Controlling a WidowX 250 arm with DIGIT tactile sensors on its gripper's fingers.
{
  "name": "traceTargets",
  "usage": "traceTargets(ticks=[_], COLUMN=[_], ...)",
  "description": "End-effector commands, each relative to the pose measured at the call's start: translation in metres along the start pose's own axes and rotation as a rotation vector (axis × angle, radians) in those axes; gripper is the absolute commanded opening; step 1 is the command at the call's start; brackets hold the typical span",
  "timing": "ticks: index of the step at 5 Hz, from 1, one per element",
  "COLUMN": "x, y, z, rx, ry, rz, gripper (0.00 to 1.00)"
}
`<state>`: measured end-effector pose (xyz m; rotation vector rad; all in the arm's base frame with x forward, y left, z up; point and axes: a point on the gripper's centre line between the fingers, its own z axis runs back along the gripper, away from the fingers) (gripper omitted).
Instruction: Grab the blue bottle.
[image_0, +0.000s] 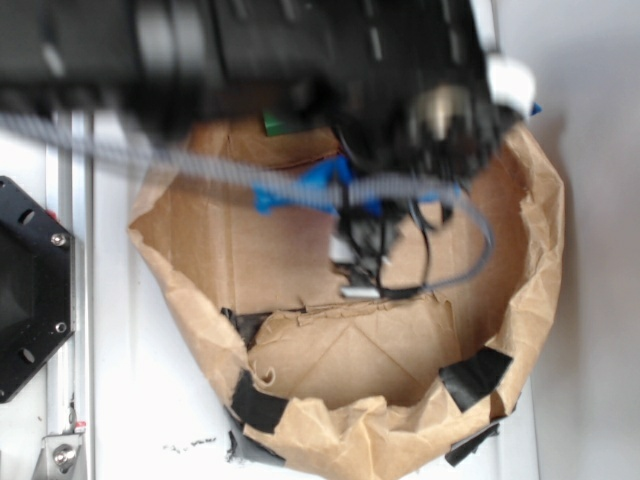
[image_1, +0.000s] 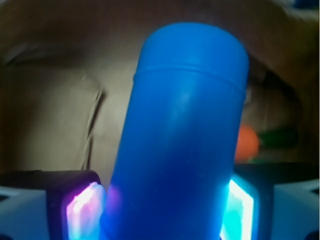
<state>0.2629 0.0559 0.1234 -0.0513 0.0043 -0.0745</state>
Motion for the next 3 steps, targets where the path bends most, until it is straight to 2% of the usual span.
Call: traceTargets(ticks=[1,2,3], x=[-0.0013,-0.0006,0.0016], y=[0.0005,-0.0042,-0.0060], z=[0.0301,0.0254,0.0218], rx=[0.026,0.025,0.052], ry=[-0.086,-0.084,-0.087], rz=[-0.012,-0.031,-0.010], gripper=[0.00,0.00,0.00])
